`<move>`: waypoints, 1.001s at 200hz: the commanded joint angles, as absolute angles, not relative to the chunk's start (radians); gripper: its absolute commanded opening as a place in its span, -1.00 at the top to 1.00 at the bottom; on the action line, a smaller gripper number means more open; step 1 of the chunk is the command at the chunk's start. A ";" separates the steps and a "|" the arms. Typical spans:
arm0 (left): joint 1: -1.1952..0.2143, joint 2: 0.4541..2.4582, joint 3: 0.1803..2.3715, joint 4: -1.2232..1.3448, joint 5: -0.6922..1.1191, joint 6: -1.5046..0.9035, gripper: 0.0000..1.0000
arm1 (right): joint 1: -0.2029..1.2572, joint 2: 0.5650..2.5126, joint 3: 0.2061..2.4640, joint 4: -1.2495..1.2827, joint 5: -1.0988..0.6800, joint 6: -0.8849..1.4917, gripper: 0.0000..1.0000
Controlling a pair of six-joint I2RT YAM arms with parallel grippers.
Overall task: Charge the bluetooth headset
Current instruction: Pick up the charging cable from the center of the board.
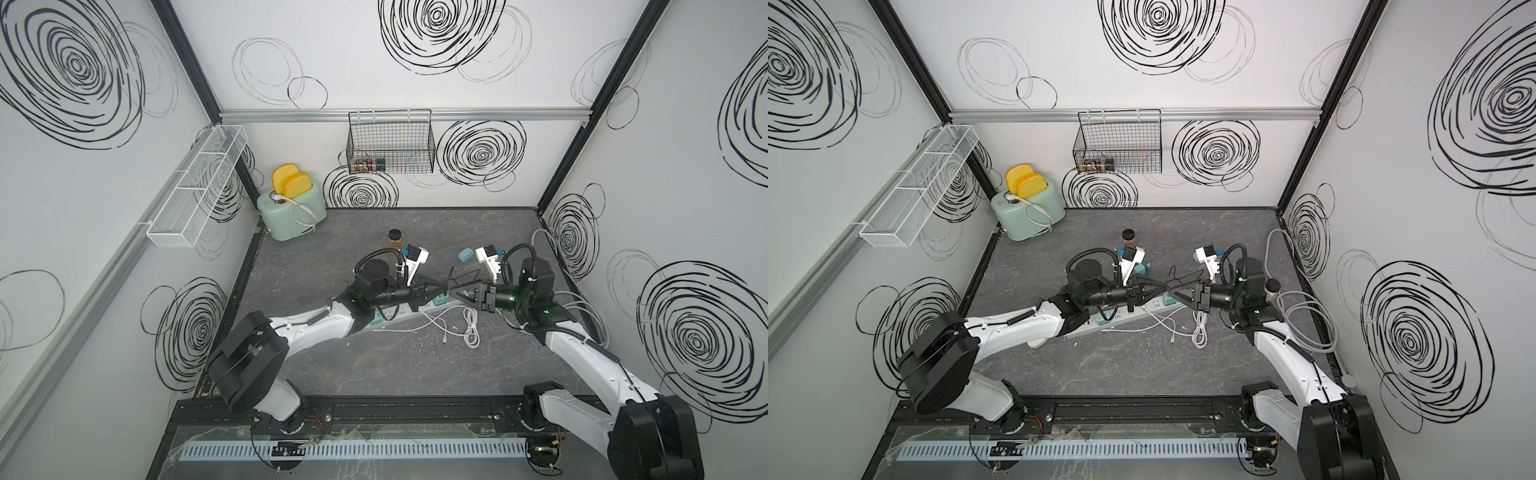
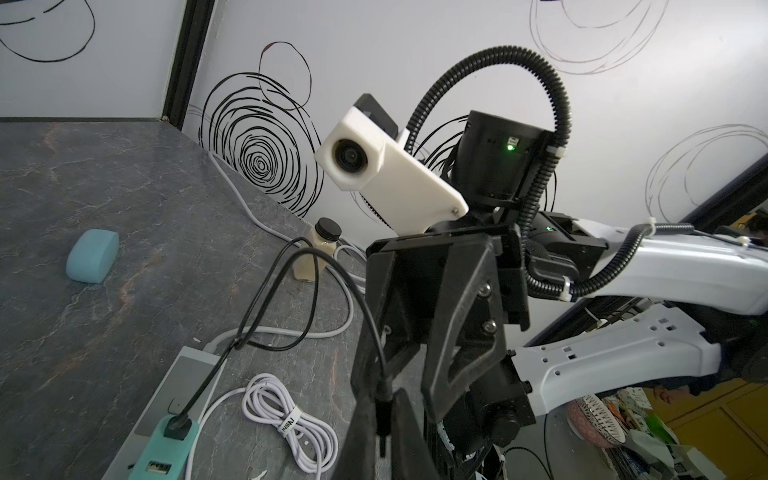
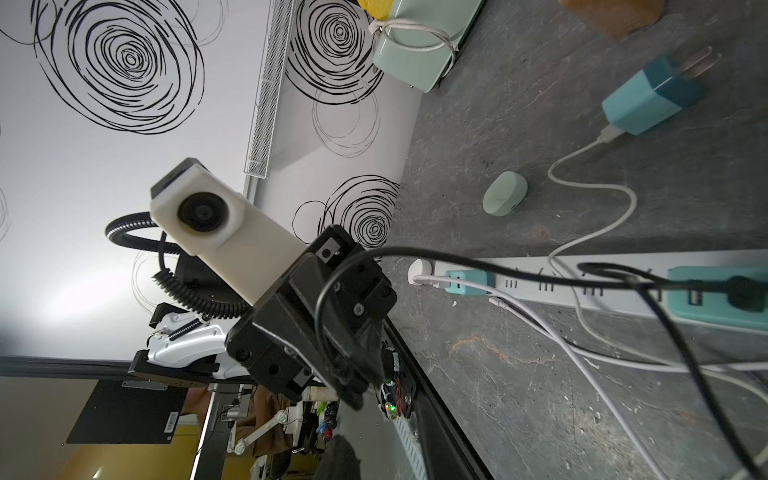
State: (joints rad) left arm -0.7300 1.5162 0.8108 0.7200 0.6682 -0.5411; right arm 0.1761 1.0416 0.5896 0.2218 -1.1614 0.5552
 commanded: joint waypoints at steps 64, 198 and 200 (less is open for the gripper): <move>-0.723 1.537 0.802 0.831 0.735 -0.575 0.87 | 0.176 1.081 0.649 0.346 -1.220 0.598 0.29; -0.741 1.548 0.833 0.831 0.744 -0.577 0.87 | 0.202 1.094 0.623 0.420 -1.212 0.663 0.54; -0.741 1.548 0.833 0.831 0.744 -0.577 0.87 | 0.202 1.094 0.623 0.421 -1.211 0.665 0.54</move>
State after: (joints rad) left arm -0.7334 1.5467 0.8078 0.7658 0.7219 -0.5690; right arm 0.1963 1.0893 0.6151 0.3759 -1.2034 0.6403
